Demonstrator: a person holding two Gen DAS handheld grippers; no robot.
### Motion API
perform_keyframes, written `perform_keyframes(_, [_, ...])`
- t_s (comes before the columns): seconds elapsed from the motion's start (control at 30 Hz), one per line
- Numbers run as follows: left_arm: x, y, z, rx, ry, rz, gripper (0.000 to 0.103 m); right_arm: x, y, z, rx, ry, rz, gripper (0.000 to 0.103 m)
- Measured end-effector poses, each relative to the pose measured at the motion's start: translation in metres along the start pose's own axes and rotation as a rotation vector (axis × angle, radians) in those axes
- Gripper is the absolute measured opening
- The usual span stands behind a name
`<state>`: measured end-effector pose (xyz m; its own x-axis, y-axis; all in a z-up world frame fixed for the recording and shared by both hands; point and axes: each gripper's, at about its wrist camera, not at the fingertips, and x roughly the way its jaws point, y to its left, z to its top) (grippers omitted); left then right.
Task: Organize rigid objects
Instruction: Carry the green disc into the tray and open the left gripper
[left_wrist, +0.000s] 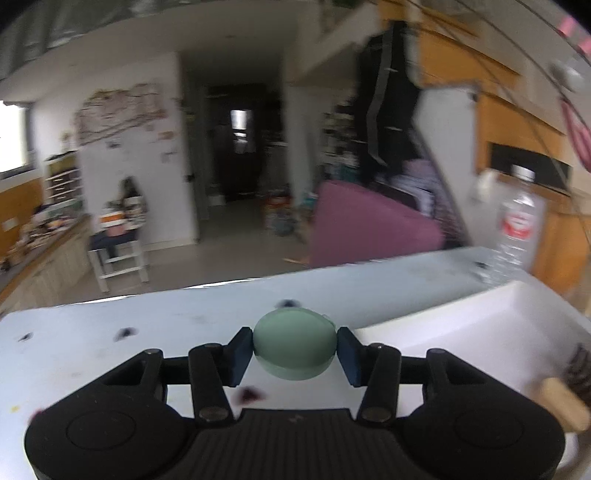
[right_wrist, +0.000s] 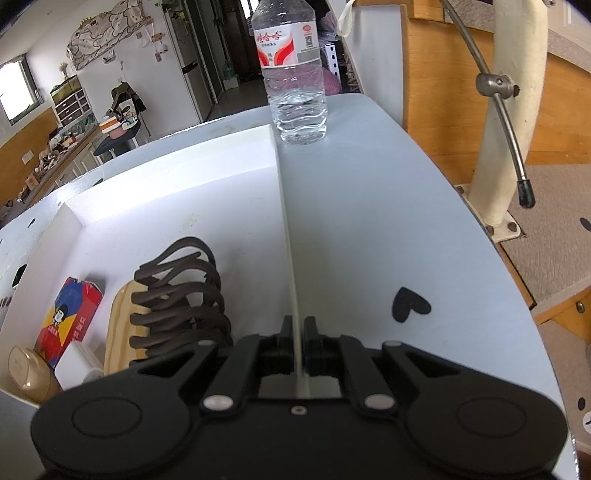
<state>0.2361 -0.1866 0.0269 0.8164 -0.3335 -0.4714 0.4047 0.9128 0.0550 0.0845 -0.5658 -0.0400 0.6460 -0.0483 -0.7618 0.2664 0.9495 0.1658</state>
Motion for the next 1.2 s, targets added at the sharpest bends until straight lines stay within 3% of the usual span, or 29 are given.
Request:
perform_keyframes(0.27, [0.049, -0.078, -0.004, 0.071, 0.147, -0.145, 0.050, 0.000, 0.000, 0.000, -0.004, 0.001, -0.001, 0.005])
perform_keyframes(0.67, [0.099, -0.104, -0.017, 0.103, 0.331, -0.178, 0.050, 0.000, 0.001, 0.001, -0.010, 0.003, -0.009, 0.005])
perform_keyframes(0.83, [0.111, -0.106, -0.020, 0.116, 0.359, -0.167, 0.050, 0.000, 0.003, 0.001, -0.017, 0.003, -0.013, 0.005])
perform_keyframes(1.2, [0.116, -0.115, -0.018, 0.163, 0.334, -0.171, 0.050, 0.000, 0.004, 0.001, -0.028, 0.005, -0.024, 0.005])
